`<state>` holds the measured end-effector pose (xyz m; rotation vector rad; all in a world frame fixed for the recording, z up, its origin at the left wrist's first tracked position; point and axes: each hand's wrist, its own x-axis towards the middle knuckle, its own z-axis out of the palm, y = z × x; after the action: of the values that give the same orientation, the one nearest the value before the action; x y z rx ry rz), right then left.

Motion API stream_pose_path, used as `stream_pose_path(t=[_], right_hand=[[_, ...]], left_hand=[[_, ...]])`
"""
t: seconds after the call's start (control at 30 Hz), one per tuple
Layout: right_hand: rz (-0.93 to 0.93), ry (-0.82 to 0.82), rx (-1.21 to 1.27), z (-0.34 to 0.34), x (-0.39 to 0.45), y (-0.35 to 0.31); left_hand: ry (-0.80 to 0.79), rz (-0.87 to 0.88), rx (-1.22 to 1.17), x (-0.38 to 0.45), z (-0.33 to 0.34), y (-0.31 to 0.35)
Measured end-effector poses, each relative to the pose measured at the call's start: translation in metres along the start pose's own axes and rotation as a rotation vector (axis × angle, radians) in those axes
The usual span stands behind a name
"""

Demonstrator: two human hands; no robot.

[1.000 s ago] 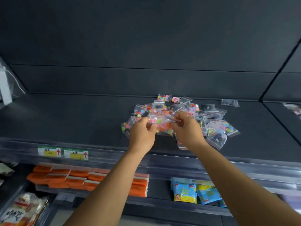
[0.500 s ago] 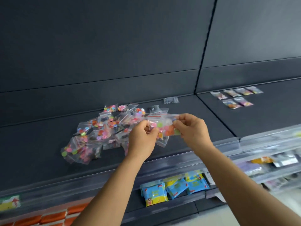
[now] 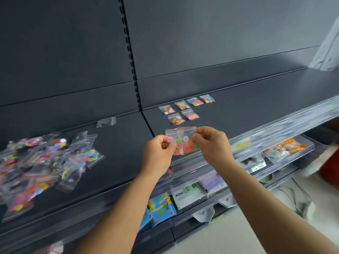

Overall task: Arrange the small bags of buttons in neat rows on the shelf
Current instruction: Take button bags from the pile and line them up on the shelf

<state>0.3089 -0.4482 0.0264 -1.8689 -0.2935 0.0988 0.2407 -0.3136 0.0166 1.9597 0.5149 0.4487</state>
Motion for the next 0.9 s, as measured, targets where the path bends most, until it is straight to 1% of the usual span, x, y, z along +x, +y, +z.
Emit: stream_pose_path(t=[0.17, 0.37, 0.53, 0.73, 0.9], right_hand=[[-0.003, 0.014, -0.031, -0.059, 0.039, 0.018], [0.001, 0.038, -0.038, -0.095, 0.084, 0.035], [0.038, 0.066, -0.042, -0.105, 0.133, 0.048], [0.046, 0.061, -0.142, -0.104, 0.192, 0.057], [0.051, 0.040, -0.210, -0.096, 0.226, 0.067]], left_hand=[[0.002, -0.020, -0.014, 0.014, 0.060, 0.029], [0.026, -0.044, -0.010, 0.047, 0.100, 0.050], [0.057, -0.034, 0.045, 0.090, 0.126, 0.054], [0.102, -0.022, 0.205, 0.144, 0.154, 0.050], [0.108, -0.051, 0.279, 0.169, 0.175, 0.047]])
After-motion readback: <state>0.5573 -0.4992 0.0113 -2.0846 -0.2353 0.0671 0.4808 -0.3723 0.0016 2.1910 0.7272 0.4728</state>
